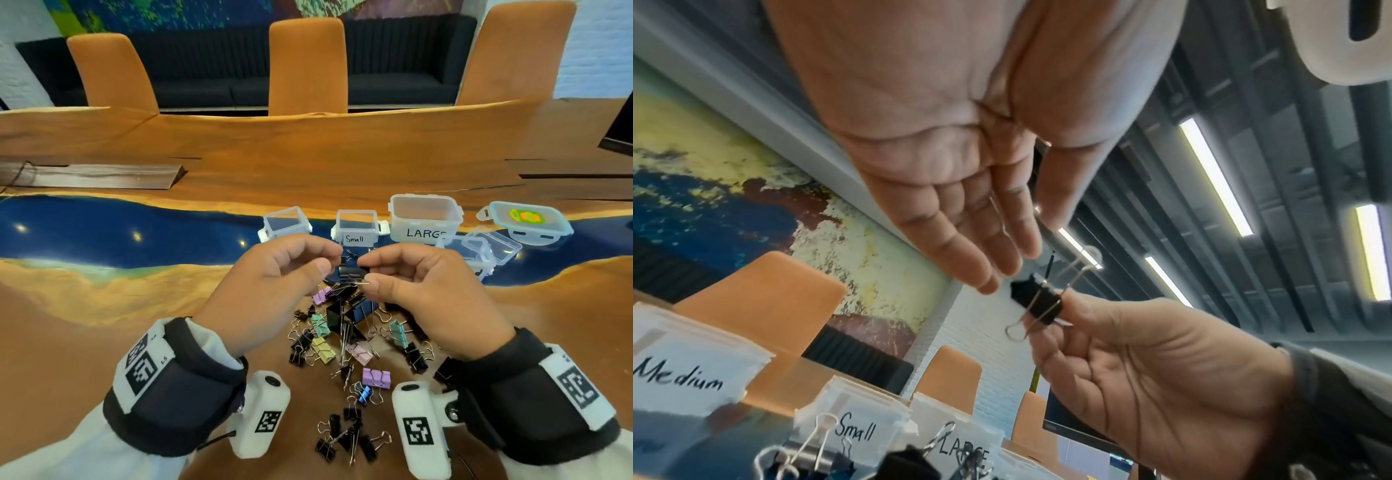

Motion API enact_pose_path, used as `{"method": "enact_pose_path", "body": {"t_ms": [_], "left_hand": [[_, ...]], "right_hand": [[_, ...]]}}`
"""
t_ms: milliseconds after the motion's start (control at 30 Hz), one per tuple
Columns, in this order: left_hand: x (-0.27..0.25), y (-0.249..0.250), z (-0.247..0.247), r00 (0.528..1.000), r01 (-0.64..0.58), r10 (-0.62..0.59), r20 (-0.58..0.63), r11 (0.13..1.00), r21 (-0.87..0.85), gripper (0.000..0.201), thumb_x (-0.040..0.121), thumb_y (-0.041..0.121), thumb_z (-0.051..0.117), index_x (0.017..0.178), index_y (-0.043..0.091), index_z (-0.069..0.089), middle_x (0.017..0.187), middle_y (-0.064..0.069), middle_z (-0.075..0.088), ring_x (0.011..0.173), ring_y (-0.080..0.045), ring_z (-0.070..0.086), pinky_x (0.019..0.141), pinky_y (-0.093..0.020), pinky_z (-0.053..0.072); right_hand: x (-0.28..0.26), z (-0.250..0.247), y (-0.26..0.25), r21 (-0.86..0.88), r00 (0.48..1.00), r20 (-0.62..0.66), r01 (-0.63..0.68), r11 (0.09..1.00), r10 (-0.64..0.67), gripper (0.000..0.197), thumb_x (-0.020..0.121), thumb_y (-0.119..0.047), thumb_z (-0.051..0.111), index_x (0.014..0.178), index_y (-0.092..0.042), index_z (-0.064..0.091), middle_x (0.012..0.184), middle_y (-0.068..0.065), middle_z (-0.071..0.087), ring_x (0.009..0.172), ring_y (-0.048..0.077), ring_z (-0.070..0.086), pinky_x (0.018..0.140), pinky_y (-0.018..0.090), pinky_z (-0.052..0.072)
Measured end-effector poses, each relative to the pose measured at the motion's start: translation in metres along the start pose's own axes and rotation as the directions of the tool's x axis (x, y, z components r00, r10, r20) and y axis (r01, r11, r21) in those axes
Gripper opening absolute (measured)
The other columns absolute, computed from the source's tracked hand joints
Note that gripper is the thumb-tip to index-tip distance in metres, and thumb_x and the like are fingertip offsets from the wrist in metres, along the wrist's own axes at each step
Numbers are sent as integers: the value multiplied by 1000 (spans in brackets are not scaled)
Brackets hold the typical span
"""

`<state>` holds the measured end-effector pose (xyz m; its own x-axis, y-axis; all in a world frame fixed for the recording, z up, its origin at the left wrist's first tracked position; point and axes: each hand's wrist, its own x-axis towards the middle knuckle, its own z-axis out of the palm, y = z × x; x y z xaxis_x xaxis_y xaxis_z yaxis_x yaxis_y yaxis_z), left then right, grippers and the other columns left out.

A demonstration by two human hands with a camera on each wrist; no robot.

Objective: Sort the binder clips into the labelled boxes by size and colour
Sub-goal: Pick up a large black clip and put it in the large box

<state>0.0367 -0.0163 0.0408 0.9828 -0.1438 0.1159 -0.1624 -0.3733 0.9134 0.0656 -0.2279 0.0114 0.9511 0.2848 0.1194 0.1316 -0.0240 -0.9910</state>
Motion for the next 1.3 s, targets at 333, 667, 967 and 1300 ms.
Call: {"method": "enact_pose_path", "body": {"t_ms": [333, 667, 967, 1300], "left_hand": [[2, -5, 12, 986, 70, -64, 155, 997, -36, 41, 79, 52, 74, 115, 34, 72, 106, 10, 76, 101, -8, 71, 94, -35, 56], [2, -7, 14, 986, 53, -98, 133, 949, 312, 28, 89, 52, 66, 76, 28, 71, 59, 11, 58, 54, -2, 47, 57, -22, 41], [4, -9, 7, 984, 147, -143, 106, 988, -36, 12, 95, 28, 67, 105, 26, 72, 88, 0, 77, 84, -13, 74, 79, -37, 58], [15, -43, -37, 938, 197, -319, -135, 811, -551, 13, 93, 9, 67, 105, 7, 70, 91, -11, 75, 78, -18, 73, 59, -24, 55]], "right_hand": [[1, -1, 3, 157, 998, 55, -36, 987, 28, 26, 63, -6, 80, 85, -20, 79, 95, 14, 76, 91, 29, 73, 83, 37, 59], [-1, 0, 2, 20, 999, -15, 32, 999, -32, 27, 69, 2, 82, 81, -22, 78, 91, 8, 78, 86, 24, 75, 78, 32, 59], [2, 5, -2, -97, 997, -8, 77, 992, -78, 29, 72, 5, 82, 87, -20, 78, 87, 10, 76, 84, 28, 73, 76, 32, 59], [76, 12, -73, -798, 961, 271, 196, 570, 50, 31, 80, -31, 81, 107, -38, 68, 108, -21, 65, 98, 1, 64, 88, 34, 55]]}}
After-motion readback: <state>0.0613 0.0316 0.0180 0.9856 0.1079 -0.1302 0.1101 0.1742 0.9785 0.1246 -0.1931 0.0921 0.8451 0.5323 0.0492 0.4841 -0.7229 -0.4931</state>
